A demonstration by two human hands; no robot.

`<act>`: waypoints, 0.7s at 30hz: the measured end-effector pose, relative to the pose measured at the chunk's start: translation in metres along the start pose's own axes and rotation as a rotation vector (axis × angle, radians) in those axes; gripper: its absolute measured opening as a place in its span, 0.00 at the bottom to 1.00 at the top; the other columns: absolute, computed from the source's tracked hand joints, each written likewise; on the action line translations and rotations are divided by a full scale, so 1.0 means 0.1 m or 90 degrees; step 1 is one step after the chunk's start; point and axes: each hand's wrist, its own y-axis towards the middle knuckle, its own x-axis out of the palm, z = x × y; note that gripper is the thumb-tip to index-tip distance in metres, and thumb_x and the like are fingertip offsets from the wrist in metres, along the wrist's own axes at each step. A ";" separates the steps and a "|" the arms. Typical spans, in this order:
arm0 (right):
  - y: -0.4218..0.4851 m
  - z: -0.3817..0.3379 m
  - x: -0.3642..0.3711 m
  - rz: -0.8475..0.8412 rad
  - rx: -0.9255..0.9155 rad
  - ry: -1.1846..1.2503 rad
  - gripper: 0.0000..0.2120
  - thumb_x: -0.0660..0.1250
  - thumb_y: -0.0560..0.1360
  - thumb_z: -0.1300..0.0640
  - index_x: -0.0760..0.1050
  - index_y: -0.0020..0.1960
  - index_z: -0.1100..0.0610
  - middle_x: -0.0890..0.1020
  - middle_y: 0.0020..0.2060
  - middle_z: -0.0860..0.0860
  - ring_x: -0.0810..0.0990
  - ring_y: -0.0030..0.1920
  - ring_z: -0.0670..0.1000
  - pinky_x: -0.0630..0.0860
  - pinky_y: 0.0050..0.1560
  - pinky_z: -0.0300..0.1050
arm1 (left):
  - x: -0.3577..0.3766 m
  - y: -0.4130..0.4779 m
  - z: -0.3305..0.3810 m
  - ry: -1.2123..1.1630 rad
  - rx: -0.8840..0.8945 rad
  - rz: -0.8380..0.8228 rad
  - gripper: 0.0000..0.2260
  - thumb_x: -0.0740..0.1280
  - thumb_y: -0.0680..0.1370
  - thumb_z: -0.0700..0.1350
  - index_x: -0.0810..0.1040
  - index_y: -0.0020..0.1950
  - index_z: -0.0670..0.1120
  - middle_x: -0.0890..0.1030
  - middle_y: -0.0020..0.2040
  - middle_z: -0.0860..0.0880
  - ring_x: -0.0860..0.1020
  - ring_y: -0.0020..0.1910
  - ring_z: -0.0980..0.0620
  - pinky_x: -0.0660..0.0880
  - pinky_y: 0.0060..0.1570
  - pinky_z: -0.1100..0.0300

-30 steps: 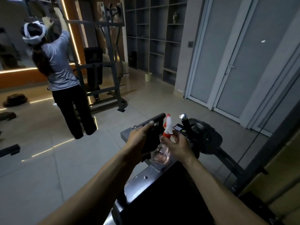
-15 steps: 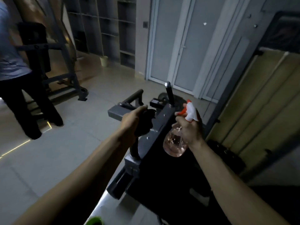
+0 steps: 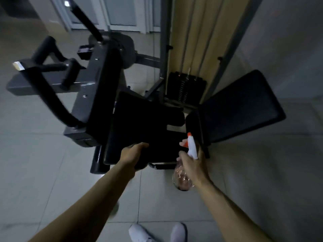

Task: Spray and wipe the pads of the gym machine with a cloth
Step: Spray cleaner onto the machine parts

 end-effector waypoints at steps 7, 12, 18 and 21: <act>-0.33 0.74 -0.20 0.118 0.105 0.033 0.20 0.66 0.78 0.57 0.72 0.63 0.35 0.80 0.54 0.34 0.82 0.48 0.43 0.79 0.50 0.40 | 0.70 0.08 -0.29 0.093 -0.004 -0.041 0.10 0.74 0.78 0.45 0.81 0.54 0.40 0.78 0.40 0.42 0.76 0.32 0.47 0.73 0.27 0.58; -0.48 1.19 0.38 0.180 0.237 0.065 0.05 0.66 0.80 0.45 0.70 0.53 0.38 0.82 0.47 0.43 0.84 0.45 0.46 0.82 0.46 0.47 | 0.63 0.41 -0.47 0.153 -0.020 -0.053 0.09 0.72 0.80 0.43 0.80 0.52 0.38 0.76 0.36 0.39 0.74 0.29 0.46 0.69 0.24 0.59; -0.55 1.85 1.67 0.229 0.285 0.097 0.13 0.59 0.78 0.28 0.67 0.52 0.36 0.82 0.40 0.47 0.84 0.38 0.48 0.84 0.42 0.55 | 0.19 1.20 -0.97 0.250 -0.028 -0.095 0.11 0.70 0.81 0.46 0.80 0.48 0.38 0.75 0.31 0.44 0.73 0.28 0.47 0.69 0.28 0.57; -0.47 2.06 2.07 0.250 0.328 0.105 0.14 0.56 0.75 0.28 0.68 0.51 0.36 0.81 0.38 0.47 0.84 0.36 0.49 0.83 0.41 0.50 | 0.07 1.54 -1.28 0.279 -0.076 -0.113 0.11 0.69 0.81 0.45 0.81 0.43 0.39 0.73 0.26 0.48 0.70 0.24 0.50 0.66 0.27 0.59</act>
